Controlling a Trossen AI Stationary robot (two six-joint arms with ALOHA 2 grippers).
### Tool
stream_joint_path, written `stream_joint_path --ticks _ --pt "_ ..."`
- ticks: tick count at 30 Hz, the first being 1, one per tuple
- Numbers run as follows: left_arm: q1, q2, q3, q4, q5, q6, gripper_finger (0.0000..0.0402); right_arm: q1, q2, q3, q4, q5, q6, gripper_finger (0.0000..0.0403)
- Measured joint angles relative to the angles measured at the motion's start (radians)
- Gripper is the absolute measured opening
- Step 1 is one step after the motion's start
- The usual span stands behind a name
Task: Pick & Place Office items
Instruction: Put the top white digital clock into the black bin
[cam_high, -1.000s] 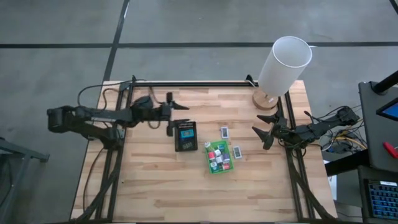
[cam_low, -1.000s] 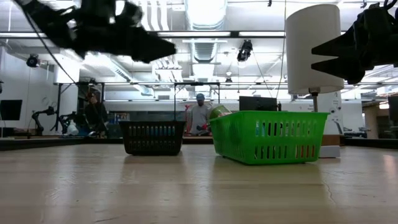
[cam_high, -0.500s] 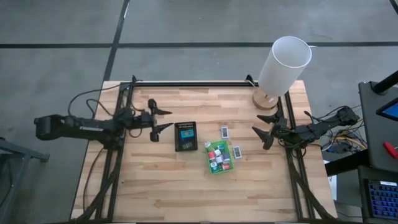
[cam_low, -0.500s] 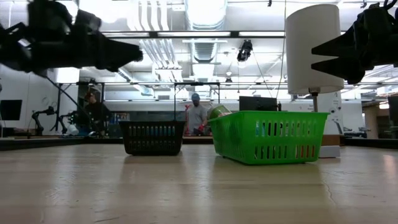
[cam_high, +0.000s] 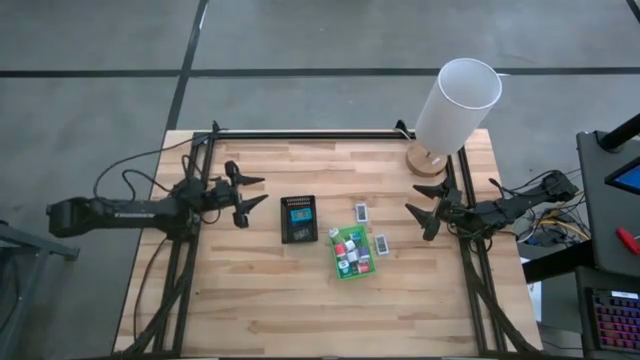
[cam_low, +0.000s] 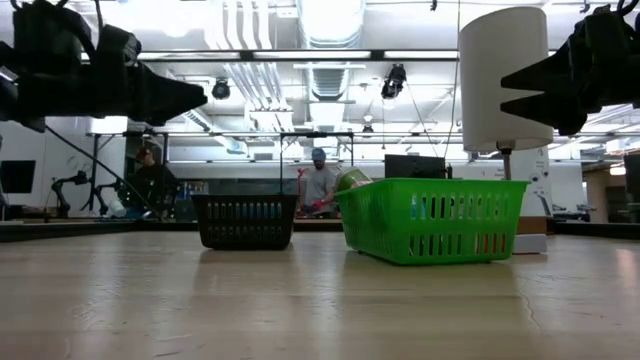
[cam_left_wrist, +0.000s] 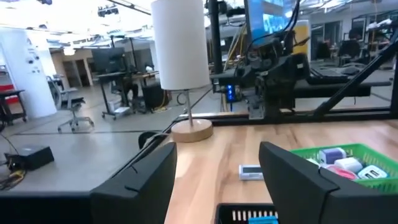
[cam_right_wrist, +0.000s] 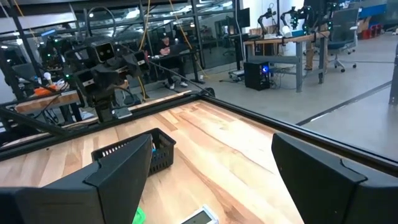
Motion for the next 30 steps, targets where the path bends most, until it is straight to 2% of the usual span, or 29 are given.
stream_joint_path --ticks 5,10,18,30 --pt "0.0 -0.12 0.0 -0.087 -0.001 0.004 0.0234 0.0 0.0 0.0 0.0 0.0 0.0 0.0327" --pt "0.0 -0.255 0.0 -0.257 -0.009 0.04 0.0234 0.0 0.0 0.0 0.0 0.0 0.0 0.0327" --pt "0.0 -0.453 0.0 -0.434 -0.012 0.058 0.0234 0.0 0.0 0.0 0.0 0.0 0.0 0.0327" --pt "0.0 -0.712 0.0 -0.547 -0.012 0.054 0.0234 0.0 0.0 0.0 0.0 0.001 0.0 0.0327"
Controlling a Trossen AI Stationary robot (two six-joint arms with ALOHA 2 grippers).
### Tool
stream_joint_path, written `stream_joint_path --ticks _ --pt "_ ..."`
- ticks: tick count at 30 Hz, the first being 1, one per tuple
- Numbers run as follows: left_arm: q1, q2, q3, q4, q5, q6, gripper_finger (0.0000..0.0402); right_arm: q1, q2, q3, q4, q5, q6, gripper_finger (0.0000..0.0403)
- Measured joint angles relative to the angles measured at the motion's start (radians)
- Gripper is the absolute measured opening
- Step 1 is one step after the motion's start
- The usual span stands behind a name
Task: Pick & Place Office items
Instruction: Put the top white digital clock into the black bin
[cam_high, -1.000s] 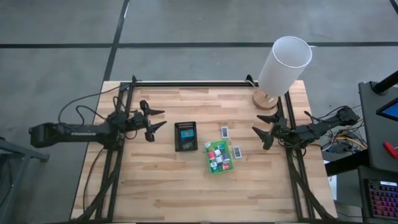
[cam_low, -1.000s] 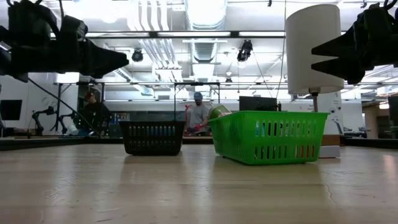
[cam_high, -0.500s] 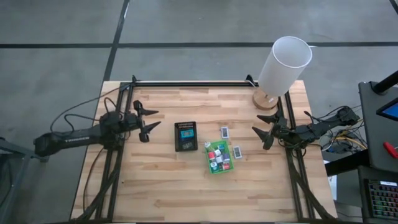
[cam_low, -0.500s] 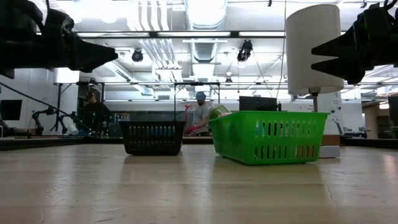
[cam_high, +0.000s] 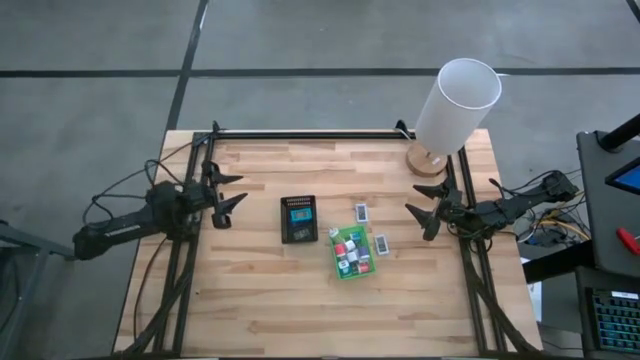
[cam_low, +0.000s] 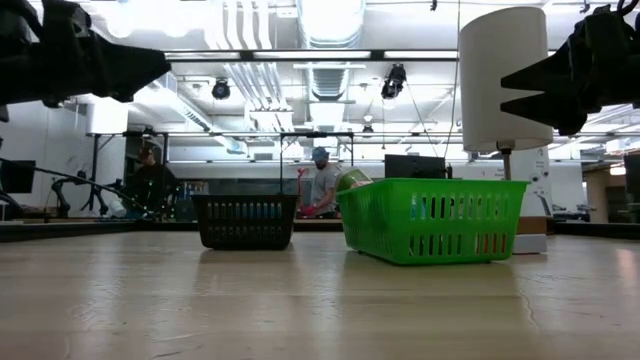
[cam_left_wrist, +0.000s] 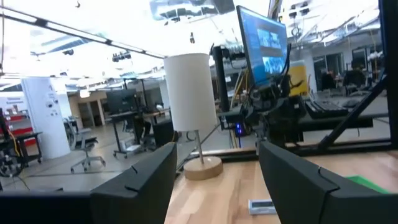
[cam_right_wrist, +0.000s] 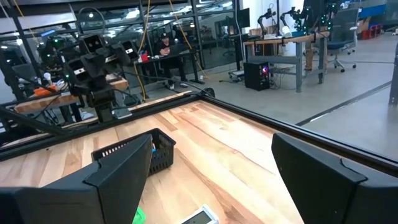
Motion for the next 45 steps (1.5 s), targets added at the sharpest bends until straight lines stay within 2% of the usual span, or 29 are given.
stream_joint_path --ticks 13,27,45 --pt "-0.002 0.001 0.0 -0.02 -0.03 0.0 0.0234 0.0 0.001 0.0 0.0 0.001 0.0 0.0327" --pt "-0.002 0.013 0.0 -0.172 -0.029 -0.011 0.0234 0.0 0.0 0.0 -0.001 0.001 0.0 0.0327" --pt "-0.002 0.013 0.0 -0.173 -0.027 -0.011 0.0234 0.0 0.0 0.0 -0.001 0.0 0.0 0.0327"
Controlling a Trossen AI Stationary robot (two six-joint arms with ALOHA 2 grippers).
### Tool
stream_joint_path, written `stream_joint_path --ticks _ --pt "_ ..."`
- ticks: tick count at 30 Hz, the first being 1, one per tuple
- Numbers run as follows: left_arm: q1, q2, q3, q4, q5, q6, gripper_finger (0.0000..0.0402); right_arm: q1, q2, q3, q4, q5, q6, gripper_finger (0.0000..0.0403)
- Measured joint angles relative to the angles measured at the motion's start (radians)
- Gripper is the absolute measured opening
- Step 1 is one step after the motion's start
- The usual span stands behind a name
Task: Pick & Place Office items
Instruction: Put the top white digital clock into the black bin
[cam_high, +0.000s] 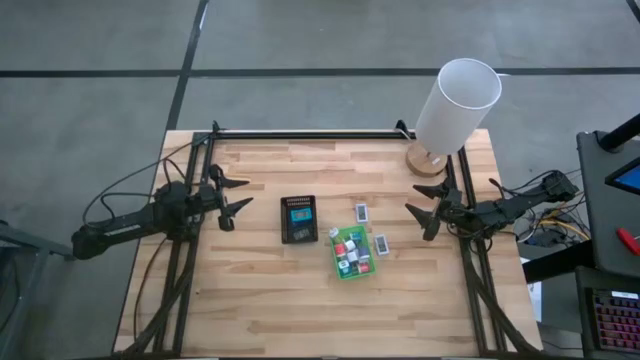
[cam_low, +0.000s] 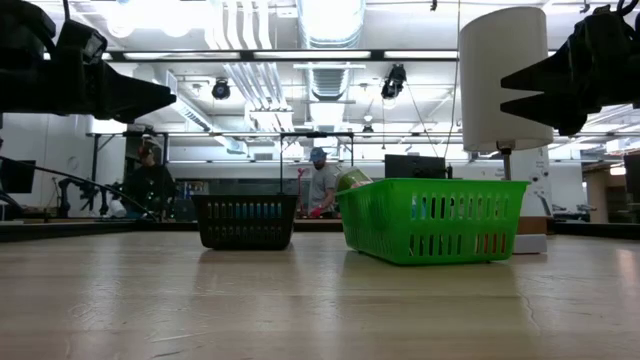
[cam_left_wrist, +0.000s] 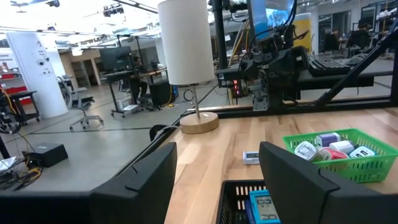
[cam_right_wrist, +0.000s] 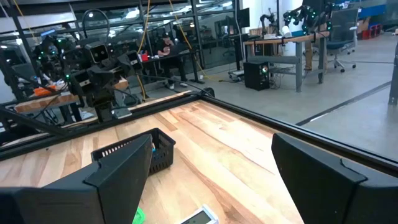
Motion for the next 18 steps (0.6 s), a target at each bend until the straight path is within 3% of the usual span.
stream_joint_path --ticks 10,18 --pt "0.0 0.0 0.0 0.0 0.0 0.0 0.0234 -0.001 0.0 0.0 0.007 0.06 -0.083 0.0327" --pt "0.0 0.0 0.0 0.0 0.0 0.0 0.0234 -0.001 0.0 0.0 0.037 0.122 0.223 0.0327"
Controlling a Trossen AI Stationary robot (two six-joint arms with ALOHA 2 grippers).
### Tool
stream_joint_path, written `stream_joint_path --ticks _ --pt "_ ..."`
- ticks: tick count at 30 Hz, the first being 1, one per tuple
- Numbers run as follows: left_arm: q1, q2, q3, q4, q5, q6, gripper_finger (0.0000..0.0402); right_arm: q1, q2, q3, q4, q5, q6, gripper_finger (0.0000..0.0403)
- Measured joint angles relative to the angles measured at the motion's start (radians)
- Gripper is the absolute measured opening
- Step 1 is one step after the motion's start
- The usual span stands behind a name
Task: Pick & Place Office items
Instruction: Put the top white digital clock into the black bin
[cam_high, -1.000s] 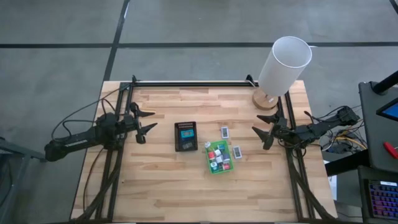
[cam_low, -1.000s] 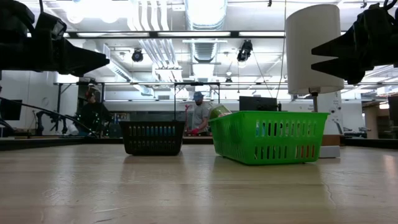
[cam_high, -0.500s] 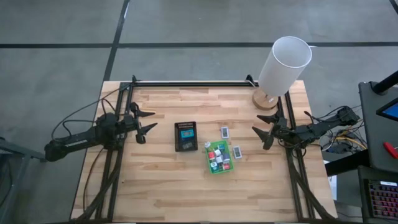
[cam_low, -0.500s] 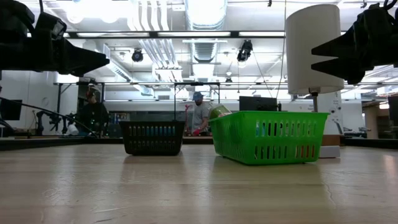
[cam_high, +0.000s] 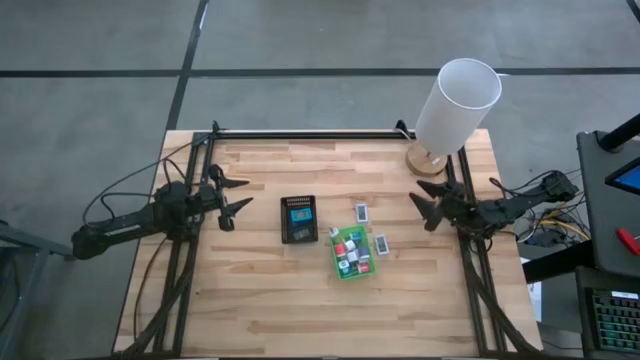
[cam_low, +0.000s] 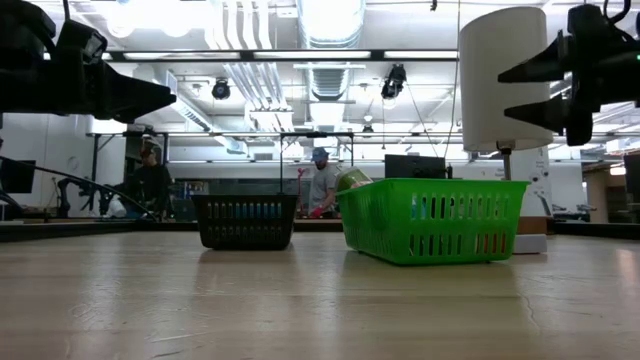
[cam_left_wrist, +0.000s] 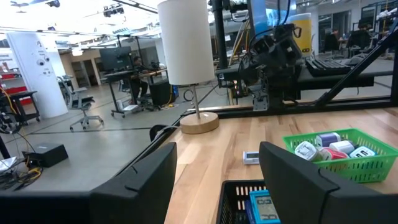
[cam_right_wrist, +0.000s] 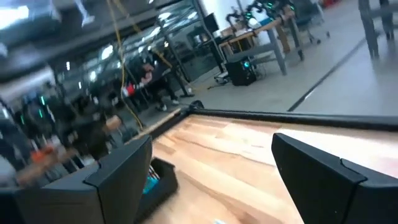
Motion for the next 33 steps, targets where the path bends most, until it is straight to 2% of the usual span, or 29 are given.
stream_joint_path --ticks 3,9,15,18,21,24,30,33 --pt "0.0 0.0 0.0 0.0 0.0 0.0 0.0234 0.0 0.0 0.0 0.03 0.027 0.062 0.0327" --pt "0.0 0.0 0.0 0.0 0.0 0.0 0.0234 0.0 0.0 0.0 0.178 0.095 0.024 0.0327" --pt "0.0 0.0 0.0 0.0 0.0 0.0 0.0234 0.0 0.0 0.0 0.405 0.12 -0.207 0.0327" --pt "0.0 0.0 0.0 0.0 0.0 0.0 0.0234 0.0 0.002 0.004 0.449 0.119 -0.24 0.0327" --pt "0.0 0.0 0.0 0.0 0.0 0.0 0.0234 0.0 0.019 0.038 0.423 0.12 -0.184 0.0327" --pt "0.0 0.0 0.0 0.0 0.0 0.0 0.0234 0.0 0.064 0.097 0.317 0.127 -0.116 0.0327" --pt "0.0 0.0 0.0 0.0 0.0 0.0 0.0234 0.0 0.225 0.296 0.126 0.173 -0.068 0.0327" --pt "0.0 0.0 0.0 0.0 0.0 0.0 0.0234 0.0 0.308 0.399 -0.051 0.249 0.145 0.0327"
